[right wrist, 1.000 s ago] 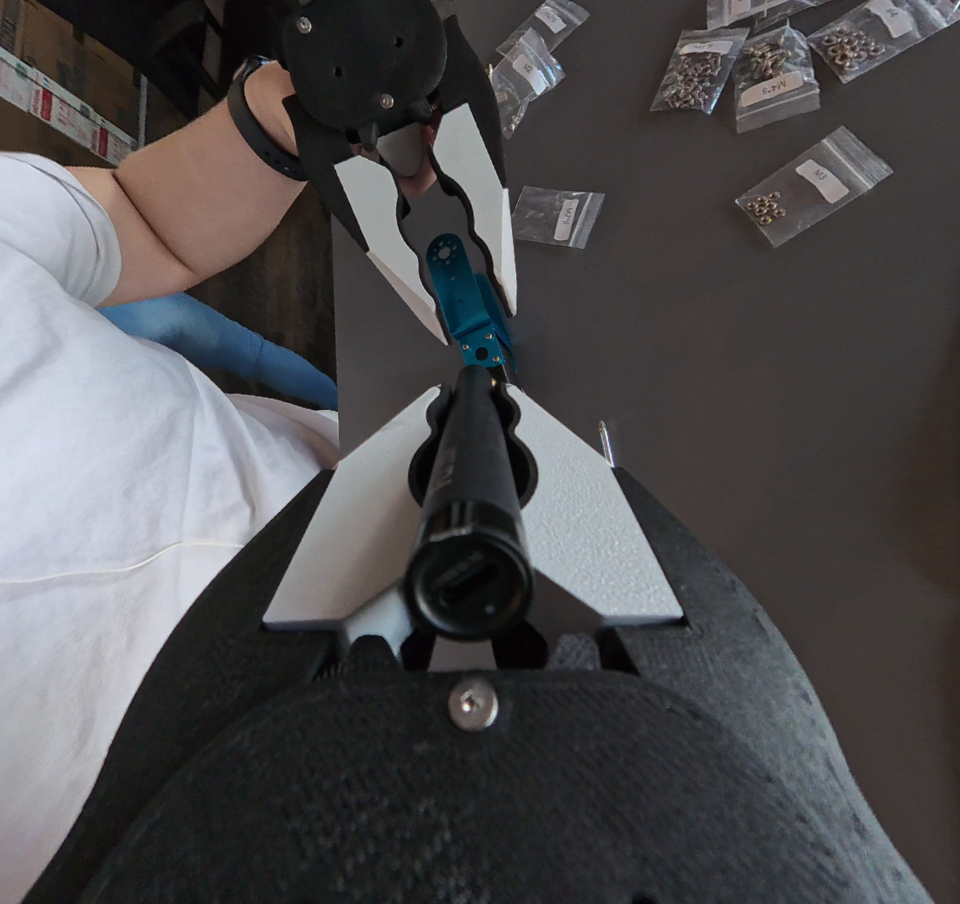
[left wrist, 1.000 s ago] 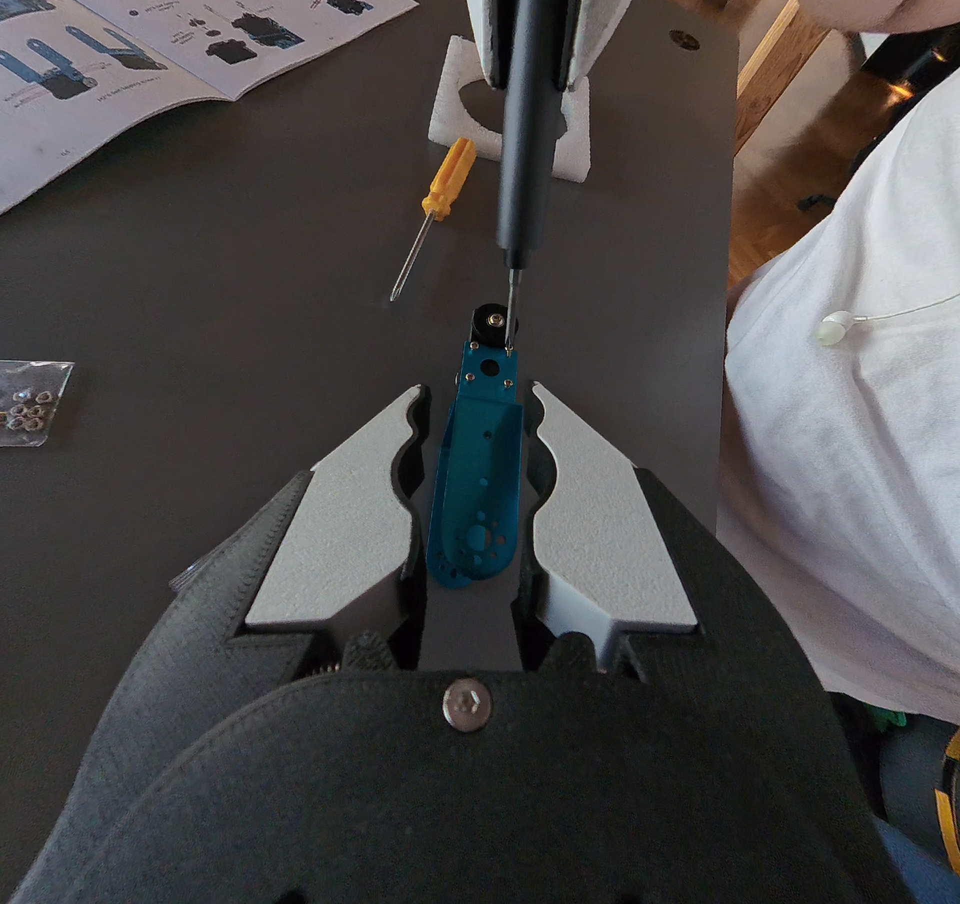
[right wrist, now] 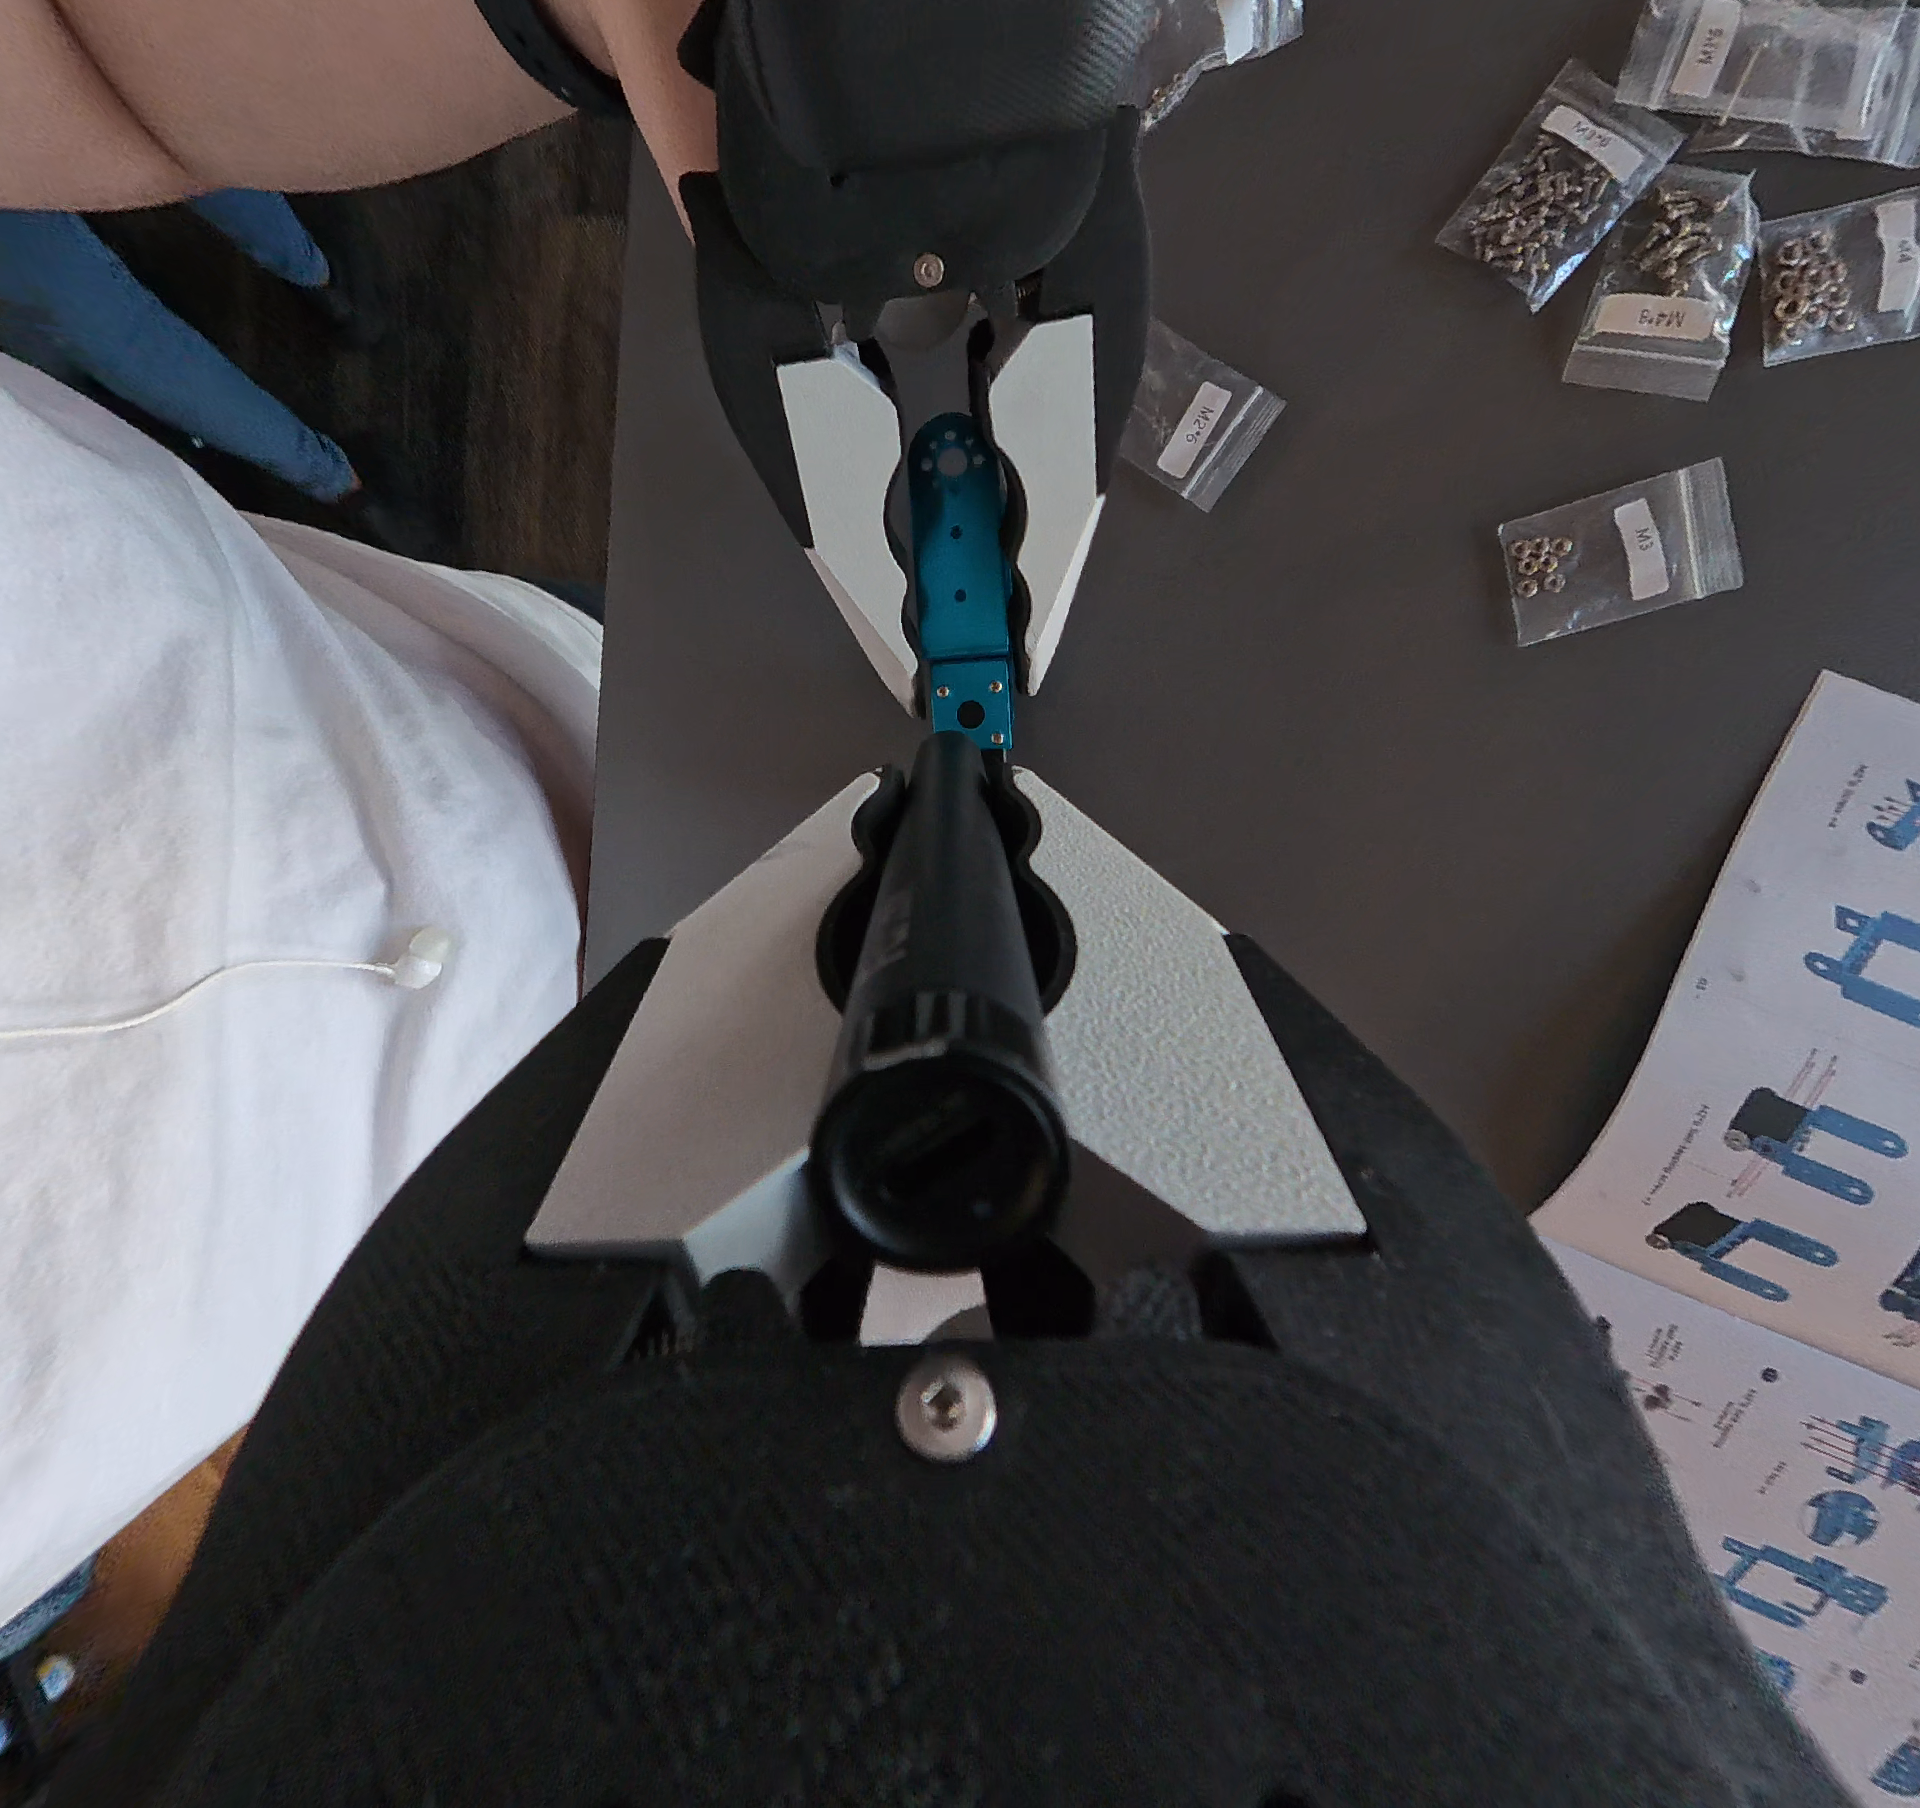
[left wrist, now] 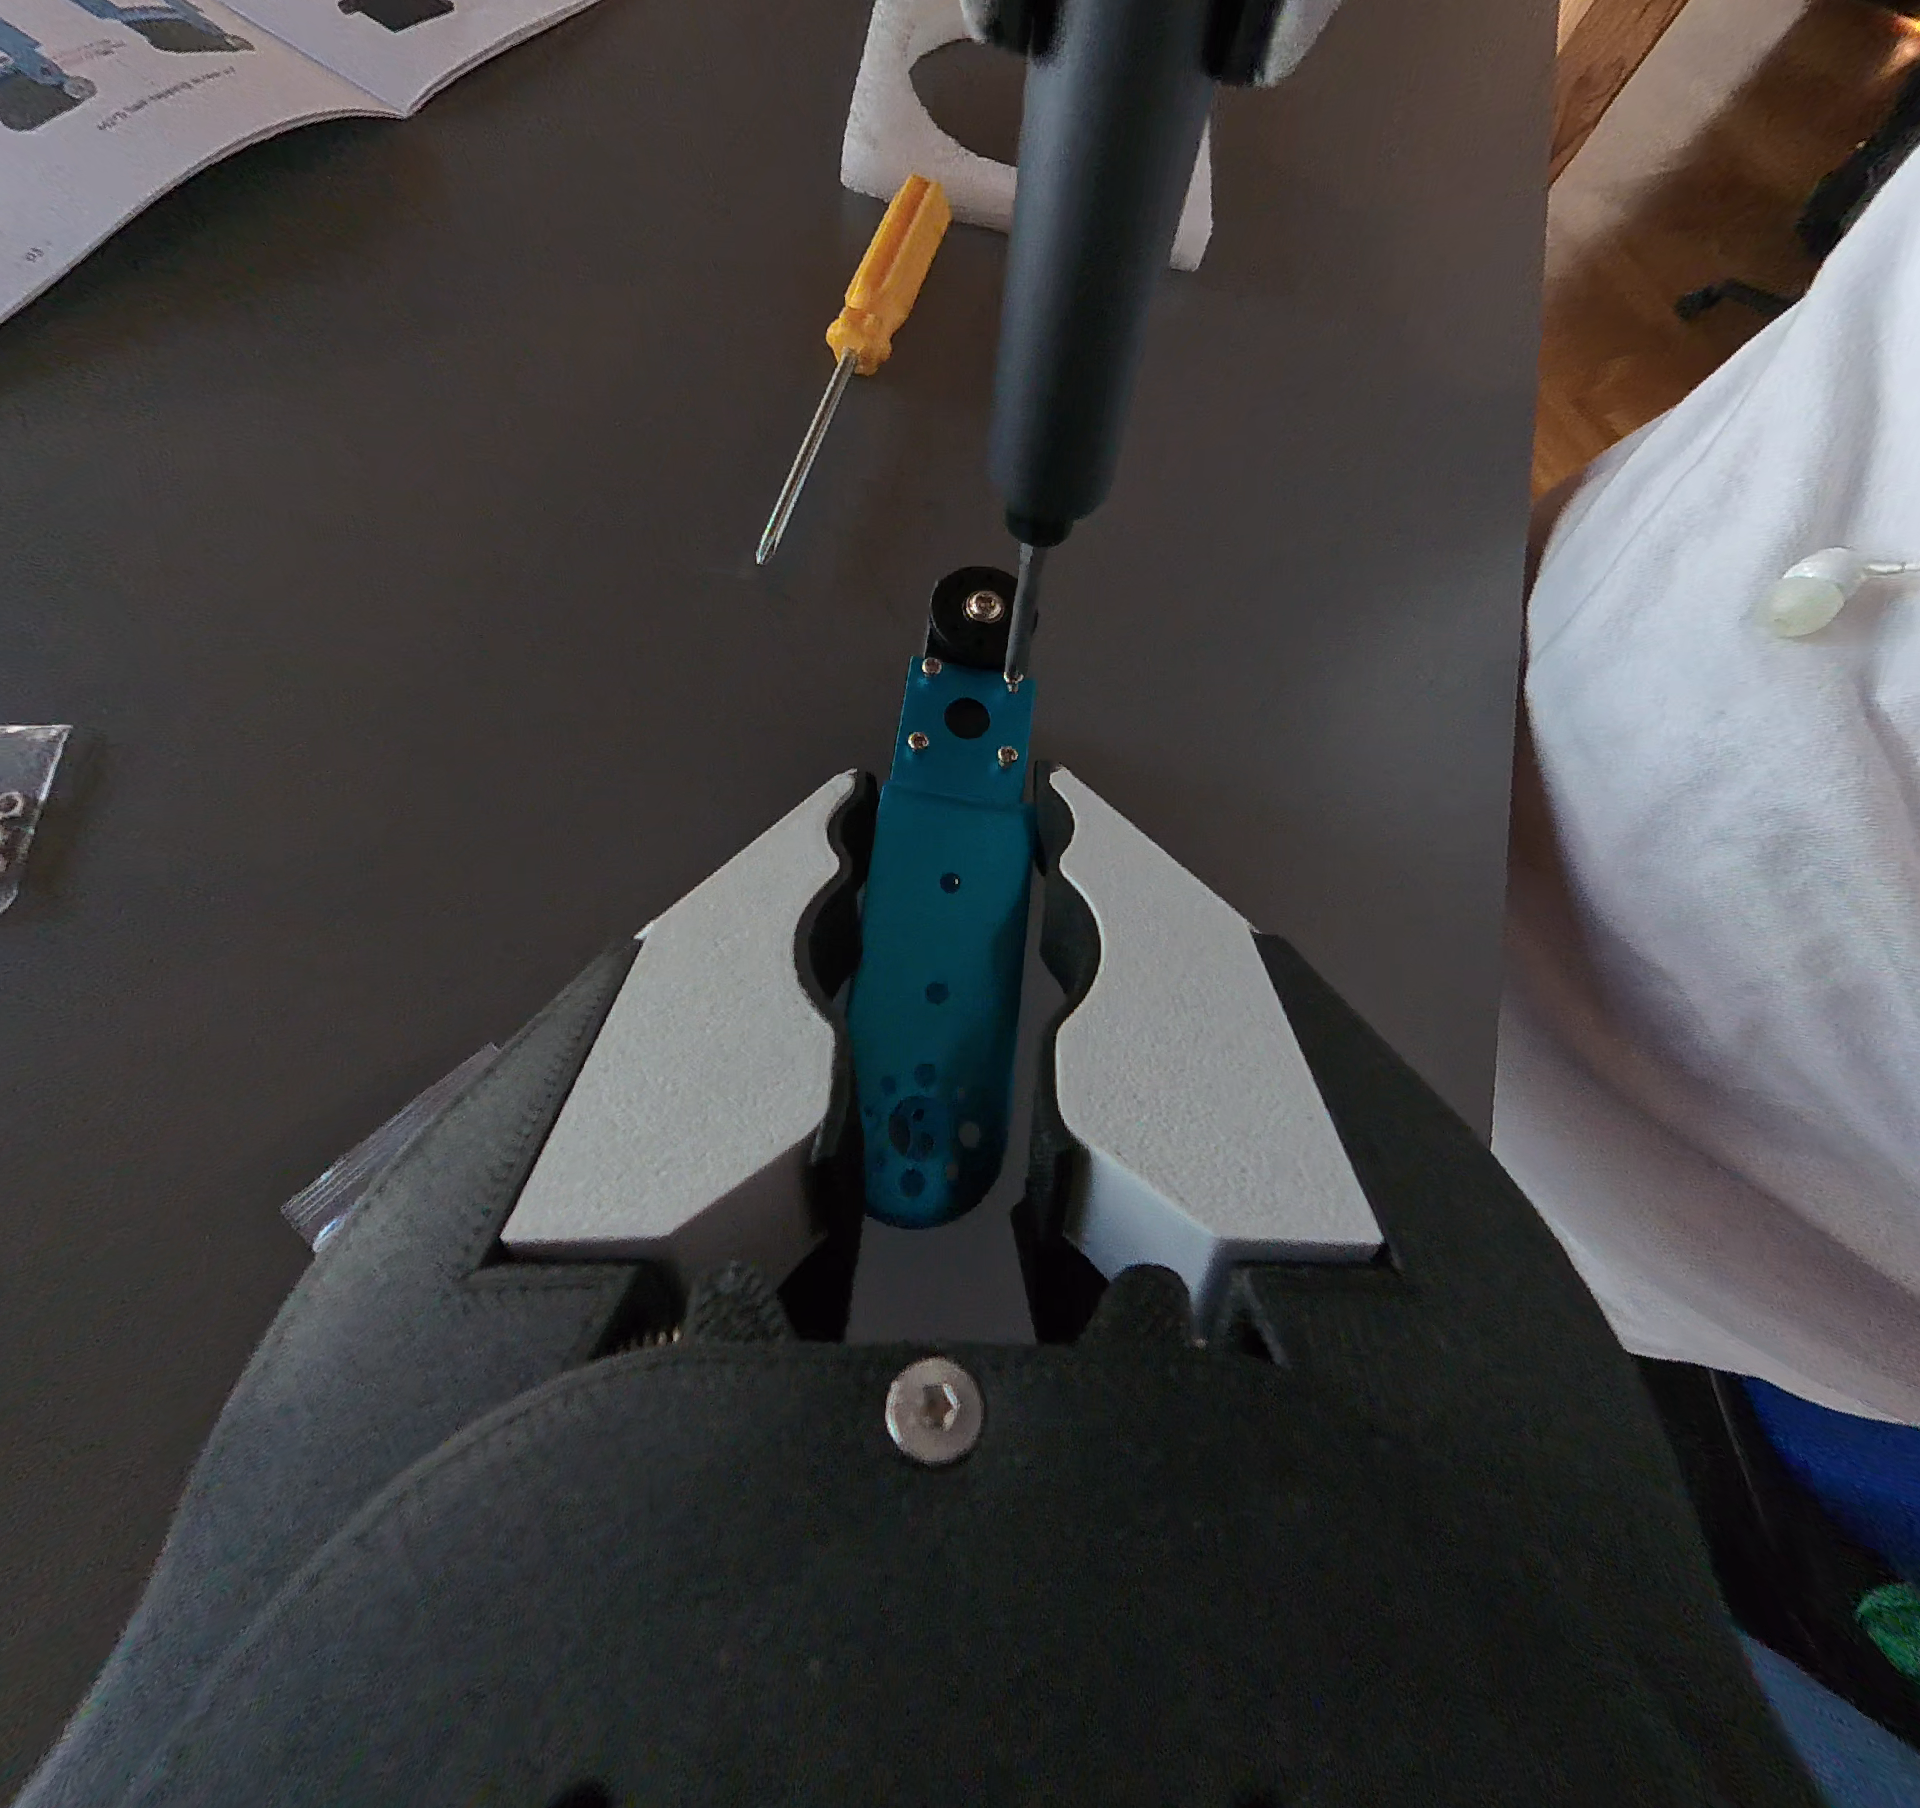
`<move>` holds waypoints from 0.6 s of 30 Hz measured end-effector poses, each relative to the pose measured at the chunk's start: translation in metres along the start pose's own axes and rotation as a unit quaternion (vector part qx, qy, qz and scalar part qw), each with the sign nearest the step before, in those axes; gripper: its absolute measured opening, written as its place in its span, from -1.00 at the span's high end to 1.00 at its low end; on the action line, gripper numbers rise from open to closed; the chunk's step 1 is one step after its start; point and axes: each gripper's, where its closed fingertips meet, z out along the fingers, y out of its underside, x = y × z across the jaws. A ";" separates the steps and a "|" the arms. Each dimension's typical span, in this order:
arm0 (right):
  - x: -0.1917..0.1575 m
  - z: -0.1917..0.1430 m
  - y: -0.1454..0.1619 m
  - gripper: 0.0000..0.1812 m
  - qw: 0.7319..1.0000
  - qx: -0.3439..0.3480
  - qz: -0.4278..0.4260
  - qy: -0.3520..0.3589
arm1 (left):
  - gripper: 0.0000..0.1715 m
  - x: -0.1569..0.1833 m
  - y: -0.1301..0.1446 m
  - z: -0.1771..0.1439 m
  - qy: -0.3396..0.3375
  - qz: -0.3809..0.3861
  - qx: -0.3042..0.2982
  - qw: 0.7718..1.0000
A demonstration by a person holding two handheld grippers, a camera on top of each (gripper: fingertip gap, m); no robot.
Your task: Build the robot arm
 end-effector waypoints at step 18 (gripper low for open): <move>-0.007 0.002 -0.003 0.78 0.992 -0.042 -0.118 -0.004 | 0.65 0.000 -0.002 0.001 -0.007 -0.003 0.014 1.000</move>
